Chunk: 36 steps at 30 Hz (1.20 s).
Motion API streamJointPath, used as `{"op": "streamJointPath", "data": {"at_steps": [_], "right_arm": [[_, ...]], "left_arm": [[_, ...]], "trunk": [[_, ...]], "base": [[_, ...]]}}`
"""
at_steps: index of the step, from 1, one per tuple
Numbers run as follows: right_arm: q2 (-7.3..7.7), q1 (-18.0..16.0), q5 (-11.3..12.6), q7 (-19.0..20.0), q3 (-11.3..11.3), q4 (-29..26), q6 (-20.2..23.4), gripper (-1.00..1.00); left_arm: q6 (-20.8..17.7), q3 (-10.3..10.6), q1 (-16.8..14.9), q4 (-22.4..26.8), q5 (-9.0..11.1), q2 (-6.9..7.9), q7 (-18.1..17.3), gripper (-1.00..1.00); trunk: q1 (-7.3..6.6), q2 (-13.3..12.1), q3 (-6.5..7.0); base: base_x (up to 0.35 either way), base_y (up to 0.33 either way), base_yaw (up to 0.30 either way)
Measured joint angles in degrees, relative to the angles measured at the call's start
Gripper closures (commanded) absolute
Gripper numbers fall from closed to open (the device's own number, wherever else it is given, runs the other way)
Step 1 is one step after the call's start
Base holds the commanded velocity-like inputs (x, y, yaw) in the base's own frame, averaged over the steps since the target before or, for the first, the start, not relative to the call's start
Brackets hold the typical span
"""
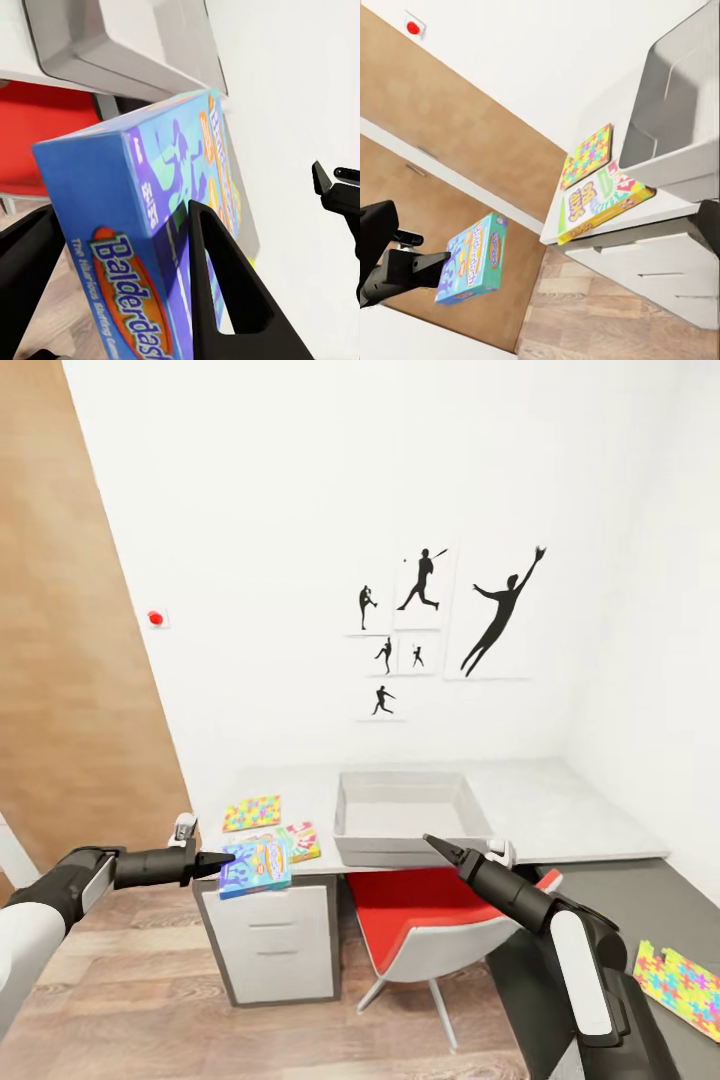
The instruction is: Put all the toys in the child's room - the three board games (two on the bed and one on the table), the two jigsaw puzzles on the table, and the tennis ball on the table - inside the toy box on the table in the child's room.
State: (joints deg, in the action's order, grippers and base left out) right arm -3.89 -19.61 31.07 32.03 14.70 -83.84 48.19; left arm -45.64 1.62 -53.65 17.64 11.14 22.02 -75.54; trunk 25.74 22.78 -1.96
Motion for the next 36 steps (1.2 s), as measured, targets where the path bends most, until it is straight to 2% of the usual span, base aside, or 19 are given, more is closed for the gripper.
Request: {"op": "streamJointPath", "data": {"at_steps": [14,36], "right_arm": [[0.00,0.0,0.0,0.0,0.0,0.0,0.0,-1.00],[-0.01,0.0,-0.1,0.3,0.0,-0.2,-1.8,-1.00]], "left_arm": [[0.0,0.0,0.0,0.0,0.0,0.00,0.0,1.00],[0.0,-0.1,0.0,0.0,0.1,0.04,0.0,1.00]], "trunk": [[0.00,0.0,0.00],[0.00,0.0,0.00]], "base": [[0.000,0.000,-0.199],[0.000,0.000,-0.009]]}}
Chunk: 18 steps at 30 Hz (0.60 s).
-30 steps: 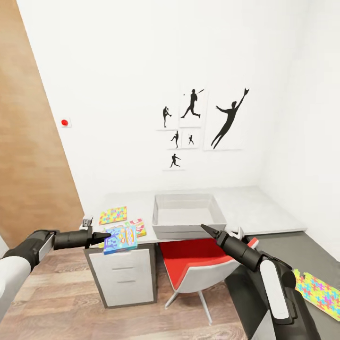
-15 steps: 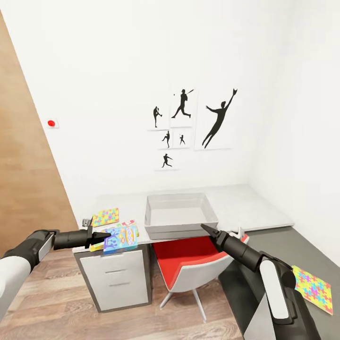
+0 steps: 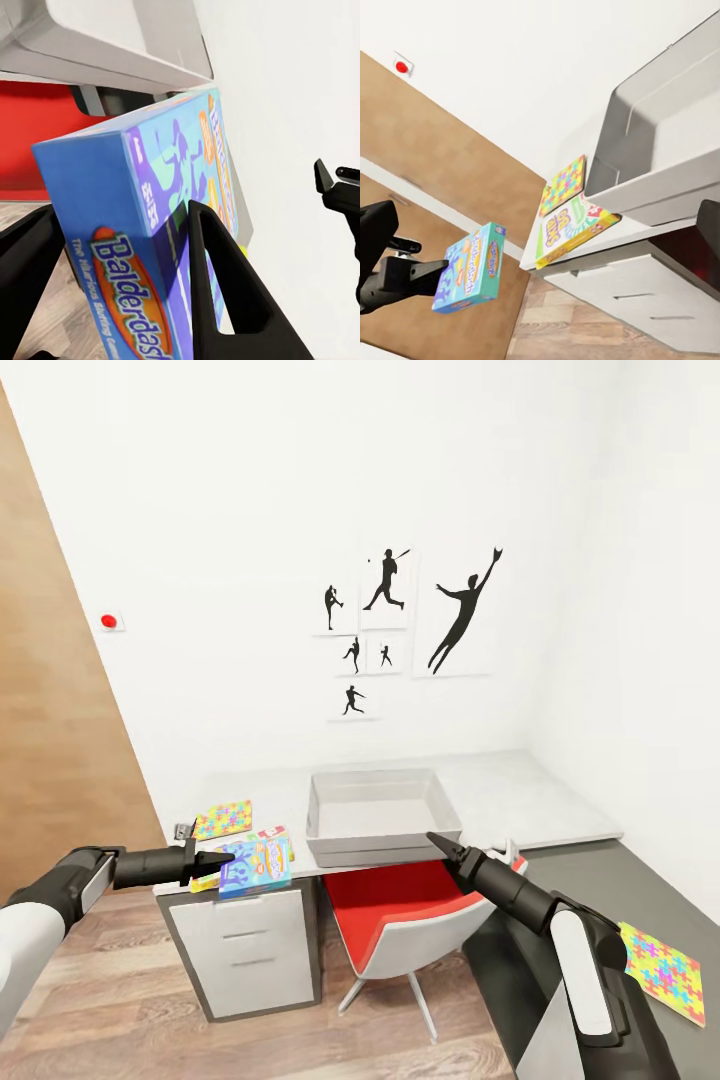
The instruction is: Put all the toys in the child's room - the three board games (two on the bed and one on the table), the two jigsaw puzzles on the table, and the tennis ball on the table - inside the toy box on the table in the child's room.
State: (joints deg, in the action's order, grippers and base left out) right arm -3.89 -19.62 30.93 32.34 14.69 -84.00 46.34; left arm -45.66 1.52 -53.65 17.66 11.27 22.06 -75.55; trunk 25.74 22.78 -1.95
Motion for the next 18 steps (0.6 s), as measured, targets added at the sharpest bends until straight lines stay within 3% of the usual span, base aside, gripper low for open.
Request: {"op": "streamJointPath", "data": {"at_steps": [9,18], "right_arm": [[0.00,0.0,0.1,0.2,0.0,0.1,0.0,-1.00],[0.01,0.0,0.1,0.3,0.0,0.1,0.0,-1.00]], "left_arm": [[0.0,0.0,0.0,0.0,0.0,0.02,0.0,1.00],[0.1,-0.1,0.0,0.0,0.0,0.04,0.0,1.00]], "trunk": [[0.00,0.0,0.00],[-0.01,0.0,0.00]], "base": [[0.000,0.018,-0.021],[0.029,0.111,-0.240]]}}
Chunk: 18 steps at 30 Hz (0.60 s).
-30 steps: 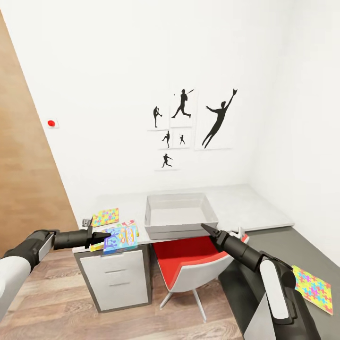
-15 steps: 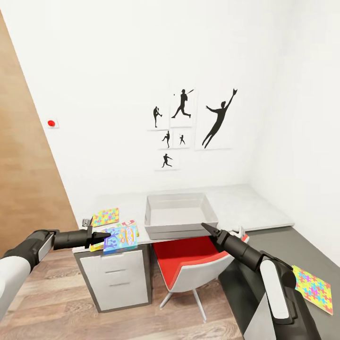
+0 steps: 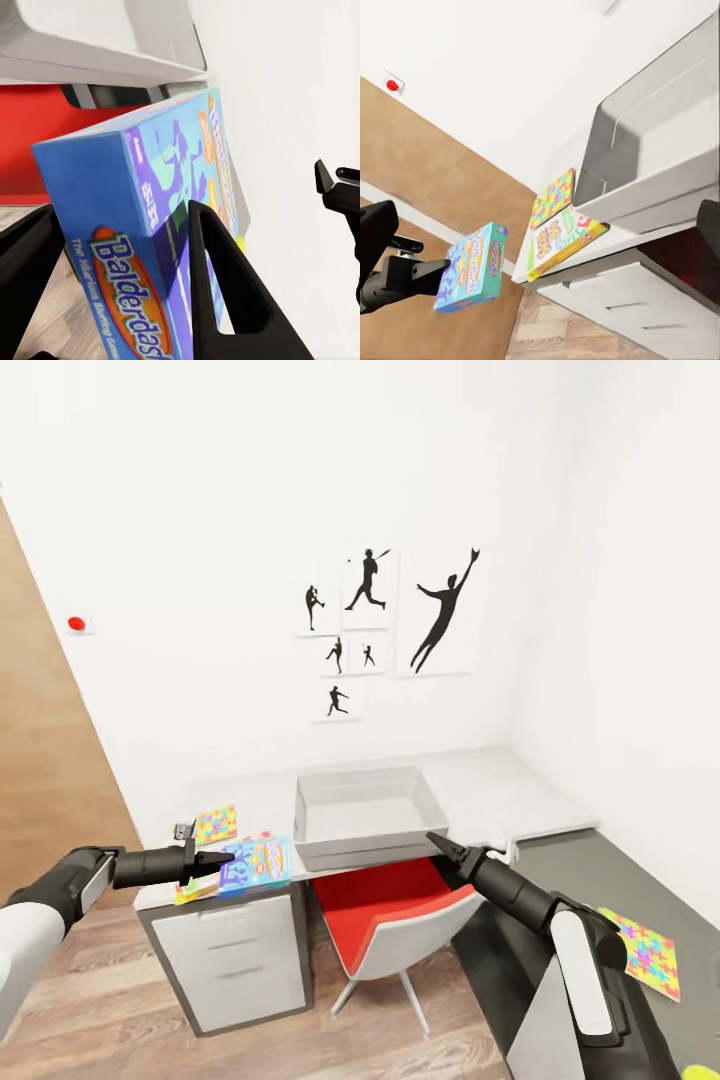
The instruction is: Put all the toys in the child's room - the three board games (two on the bed and one on the table), the two jigsaw puzzles on the table, and the tennis ball on the table - inside the toy box on the table in the child's room.
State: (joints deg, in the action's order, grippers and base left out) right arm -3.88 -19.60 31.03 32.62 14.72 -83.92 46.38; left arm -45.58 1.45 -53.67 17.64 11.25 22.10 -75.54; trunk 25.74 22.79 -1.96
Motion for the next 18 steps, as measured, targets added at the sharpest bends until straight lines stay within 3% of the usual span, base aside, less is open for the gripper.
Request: {"op": "streamJointPath", "data": {"at_steps": [14,18], "right_arm": [[0.00,0.0,0.0,0.0,0.0,0.1,0.0,-1.00],[-0.01,0.0,0.0,0.0,0.0,0.1,-0.1,-1.00]], "left_arm": [[0.9,0.0,0.0,0.0,0.0,0.01,-0.1,1.00],[0.9,-0.1,0.0,0.0,0.0,0.02,-0.1,1.00]], "trunk": [[0.01,0.0,0.00],[0.00,0.0,0.00]], "base": [[0.085,0.035,-0.278],[0.069,0.002,-0.127]]}}
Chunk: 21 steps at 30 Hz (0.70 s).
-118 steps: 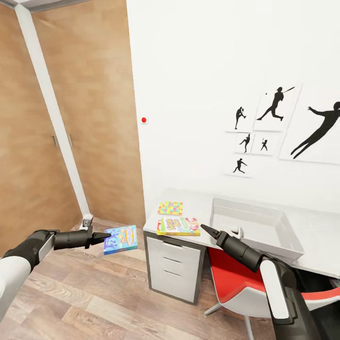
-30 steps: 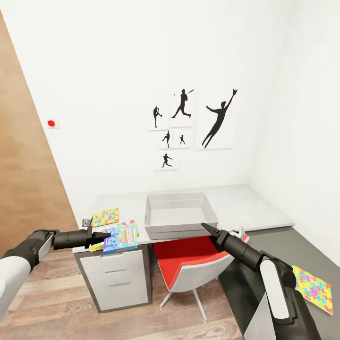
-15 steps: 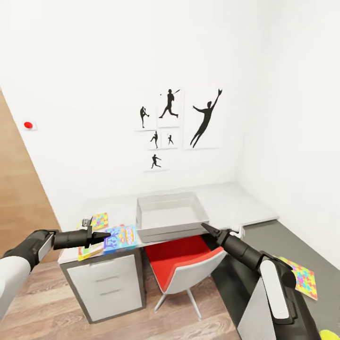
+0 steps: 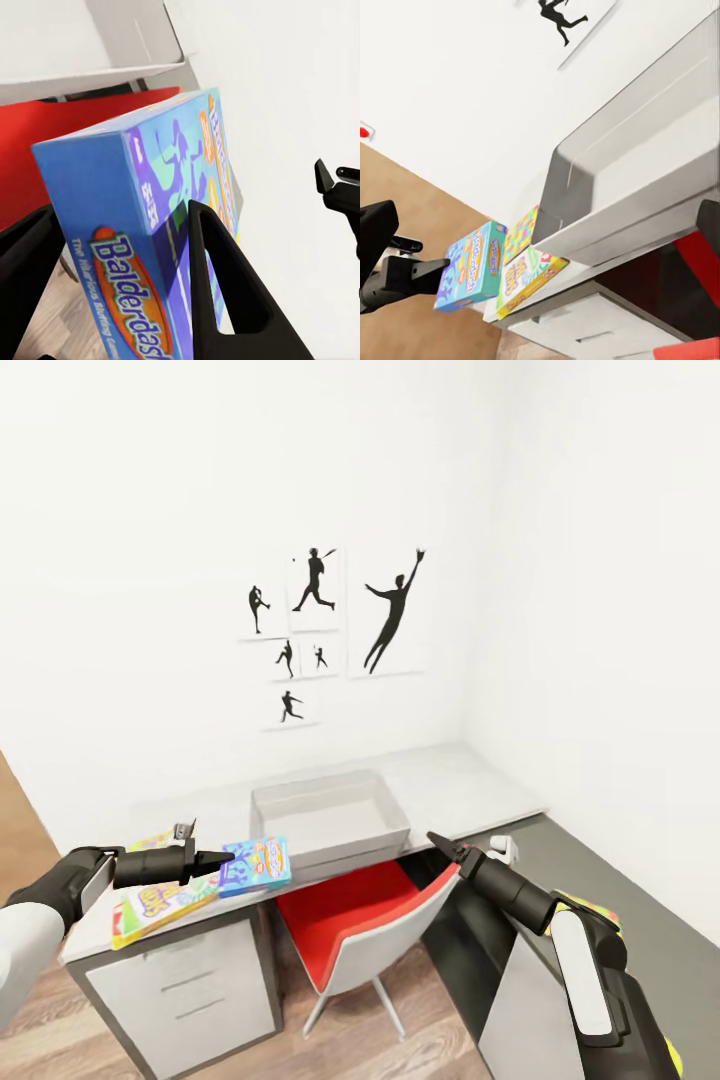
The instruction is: Put all the toys in the child's room - the three board games (two on the bed and one on the table), the two jigsaw puzzles on the table, and the tennis ball on the table - inside the toy box on the table in the child's room.
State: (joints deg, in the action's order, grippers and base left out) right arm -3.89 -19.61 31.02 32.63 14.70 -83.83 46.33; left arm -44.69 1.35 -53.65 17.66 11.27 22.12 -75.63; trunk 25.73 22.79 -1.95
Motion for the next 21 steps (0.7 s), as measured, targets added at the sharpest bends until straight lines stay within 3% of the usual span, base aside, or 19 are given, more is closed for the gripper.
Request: {"op": "streamJointPath", "data": {"at_steps": [21], "right_arm": [[0.00,0.0,0.0,0.1,0.0,0.0,0.0,-1.00]], "left_arm": [[0.1,0.0,0.0,0.0,-0.1,0.00,0.0,1.00]], "trunk": [[0.00,0.0,0.01]], "base": [[0.256,0.049,-0.011]]}}
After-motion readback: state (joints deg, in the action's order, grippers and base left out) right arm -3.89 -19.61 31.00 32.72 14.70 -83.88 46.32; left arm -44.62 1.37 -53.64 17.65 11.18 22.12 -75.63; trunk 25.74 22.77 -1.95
